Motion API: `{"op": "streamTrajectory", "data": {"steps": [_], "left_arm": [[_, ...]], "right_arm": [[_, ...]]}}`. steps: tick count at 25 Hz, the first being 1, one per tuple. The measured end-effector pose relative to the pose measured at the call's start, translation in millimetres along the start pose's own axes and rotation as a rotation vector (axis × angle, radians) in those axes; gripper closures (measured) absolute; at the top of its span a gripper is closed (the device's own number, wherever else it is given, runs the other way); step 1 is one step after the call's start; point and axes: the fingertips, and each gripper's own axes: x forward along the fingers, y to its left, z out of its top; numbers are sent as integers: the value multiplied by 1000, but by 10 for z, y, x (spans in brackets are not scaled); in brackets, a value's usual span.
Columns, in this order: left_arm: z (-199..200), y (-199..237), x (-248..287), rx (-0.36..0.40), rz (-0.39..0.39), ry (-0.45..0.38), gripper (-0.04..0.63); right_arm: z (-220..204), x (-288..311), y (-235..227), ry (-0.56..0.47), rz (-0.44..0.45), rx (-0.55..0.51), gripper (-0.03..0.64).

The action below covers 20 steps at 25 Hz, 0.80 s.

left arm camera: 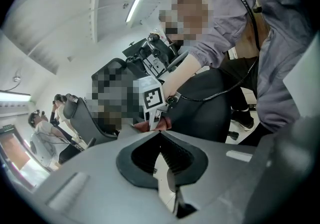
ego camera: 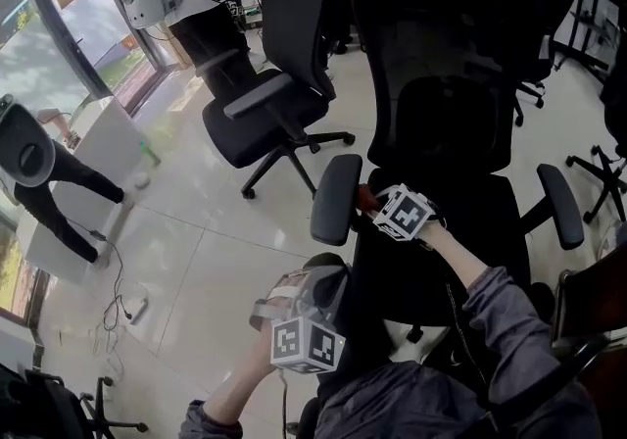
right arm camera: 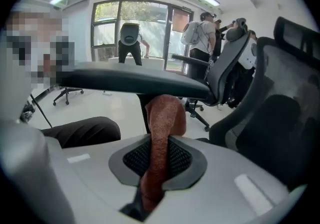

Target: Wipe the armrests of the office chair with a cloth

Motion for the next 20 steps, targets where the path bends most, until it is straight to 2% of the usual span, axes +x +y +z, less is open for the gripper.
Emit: {"op": "streamTrajectory", "data": {"steps": [3, 6, 9, 11, 17, 20], "left_arm": [[-18, 1, 10, 1, 0, 5, 578], [-2, -26, 8, 7, -5, 5, 578], [8, -62, 1, 10, -8, 1, 578], [7, -79, 17, 11, -10, 2, 578], [12, -123, 30, 16, -20, 2, 578], [17, -106, 19, 15, -14, -2, 578]], "right_arm": [[36, 224, 151, 45, 39, -57, 568], [-143, 391, 235, 148, 81, -40, 568], [-451, 453, 177, 295, 61, -27, 568], [-535, 513, 147, 330, 50, -34, 568], [-477, 569, 179, 312, 35, -99, 568], [-328, 461, 290, 189, 89, -58, 568]]}}
